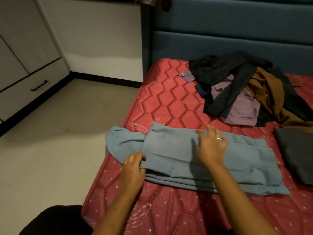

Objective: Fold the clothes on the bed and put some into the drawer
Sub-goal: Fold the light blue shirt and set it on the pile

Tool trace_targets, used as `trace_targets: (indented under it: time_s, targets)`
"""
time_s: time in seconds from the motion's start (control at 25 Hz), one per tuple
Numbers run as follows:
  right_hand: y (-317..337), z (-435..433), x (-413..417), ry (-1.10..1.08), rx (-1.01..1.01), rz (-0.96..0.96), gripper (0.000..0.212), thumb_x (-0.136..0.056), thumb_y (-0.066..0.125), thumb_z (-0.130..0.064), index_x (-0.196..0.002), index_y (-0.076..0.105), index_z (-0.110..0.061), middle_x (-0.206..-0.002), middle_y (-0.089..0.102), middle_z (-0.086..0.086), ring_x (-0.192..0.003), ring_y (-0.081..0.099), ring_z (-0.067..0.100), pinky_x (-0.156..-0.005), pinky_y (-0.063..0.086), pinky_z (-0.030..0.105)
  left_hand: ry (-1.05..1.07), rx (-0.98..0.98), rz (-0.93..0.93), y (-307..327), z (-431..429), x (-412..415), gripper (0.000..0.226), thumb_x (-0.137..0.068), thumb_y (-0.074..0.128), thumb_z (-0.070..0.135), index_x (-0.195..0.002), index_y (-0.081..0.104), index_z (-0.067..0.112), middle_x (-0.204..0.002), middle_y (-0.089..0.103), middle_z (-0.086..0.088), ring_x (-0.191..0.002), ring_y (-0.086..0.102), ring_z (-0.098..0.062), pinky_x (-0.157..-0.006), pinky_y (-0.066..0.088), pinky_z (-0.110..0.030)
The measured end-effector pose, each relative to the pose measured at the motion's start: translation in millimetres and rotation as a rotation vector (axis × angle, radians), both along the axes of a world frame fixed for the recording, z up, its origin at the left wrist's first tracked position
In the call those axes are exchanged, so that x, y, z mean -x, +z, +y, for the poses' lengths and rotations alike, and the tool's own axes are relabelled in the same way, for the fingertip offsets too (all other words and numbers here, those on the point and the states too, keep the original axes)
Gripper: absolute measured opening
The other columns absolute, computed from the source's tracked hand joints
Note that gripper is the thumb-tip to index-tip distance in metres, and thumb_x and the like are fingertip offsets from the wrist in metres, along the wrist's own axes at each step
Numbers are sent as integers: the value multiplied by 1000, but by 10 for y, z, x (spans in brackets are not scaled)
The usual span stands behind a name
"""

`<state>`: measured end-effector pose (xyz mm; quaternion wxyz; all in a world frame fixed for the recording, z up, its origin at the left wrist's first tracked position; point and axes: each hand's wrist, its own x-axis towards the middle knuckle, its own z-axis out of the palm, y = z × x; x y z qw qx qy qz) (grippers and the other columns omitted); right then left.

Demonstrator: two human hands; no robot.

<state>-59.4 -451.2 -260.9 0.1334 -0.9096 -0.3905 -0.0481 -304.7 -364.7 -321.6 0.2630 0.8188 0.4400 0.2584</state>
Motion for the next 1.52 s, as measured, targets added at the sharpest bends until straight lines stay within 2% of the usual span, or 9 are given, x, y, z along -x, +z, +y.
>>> trace_targets:
  time_s: [0.36,0.56,0.72,0.84,1.0,1.08,1.24,1.32,1.52]
  targets:
    - [-79,1751,603,62,393,363,40,-94,47,-48,-117,62,-19,-130,57,9,-120,52,30,-100,32,44,-109,-82,40,-27,32,150,39,-60,60,0,-81,39,24,-67,47,7,-53,42,-14,-46,28,-25]
    - [-282,1845,563,-266,0,482,36,-88,48,-35,-111,65,-13,-121,62,12,-114,56,32,-98,35,41,-239,-24,49,-56,105,170,34,-67,52,7,-75,25,27,-64,45,5,-56,47,-21,-48,32,-30]
    - [-413,1775,697,-237,113,241,36,-90,51,-29,-125,54,-19,-133,49,8,-122,46,30,-100,29,43,-375,210,41,23,234,323,20,-80,54,19,-81,36,28,-71,46,10,-66,49,-16,-58,38,-32]
    - [-424,1792,861,136,38,-57,35,-88,58,-29,-122,54,-26,-131,53,1,-123,45,25,-105,20,47,-140,368,-189,-38,506,492,29,-76,66,47,-99,52,35,-91,56,15,-88,52,-6,-73,45,-23]
    - [-356,1939,1199,516,392,235,57,-88,50,-61,-134,49,-28,-135,54,-1,-128,45,23,-109,21,49,488,421,-99,-213,878,617,55,-84,64,48,-128,52,16,-128,52,-7,-121,43,-28,-97,36,-39]
    - [-319,2071,1351,571,437,299,62,-82,61,-60,-131,53,-22,-129,57,3,-121,51,25,-100,35,43,404,711,-32,-401,1046,684,63,-84,50,66,-131,53,25,-134,53,-7,-122,47,-29,-104,38,-43]
    - [-97,2192,1490,739,565,1057,5,-91,64,-17,-91,68,-13,-76,65,-3,-68,62,5,-66,49,20,272,1069,-533,-425,1250,713,104,-55,35,100,-132,55,33,-134,56,-5,-120,55,-20,-108,40,-42]
    - [34,2163,1440,625,704,1551,18,-93,55,-9,-93,72,-12,-80,72,0,-70,67,8,-69,55,20,357,1190,-885,-176,1267,694,108,-58,42,91,-135,51,15,-130,57,-11,-119,55,-22,-108,39,-40]
    - [-48,2284,1263,626,472,1414,11,-91,60,-14,-94,69,-8,-82,71,5,-73,66,12,-70,54,23,608,1074,-1610,88,1421,912,75,-77,56,69,-125,52,13,-124,61,-11,-110,61,-23,-90,51,-39]
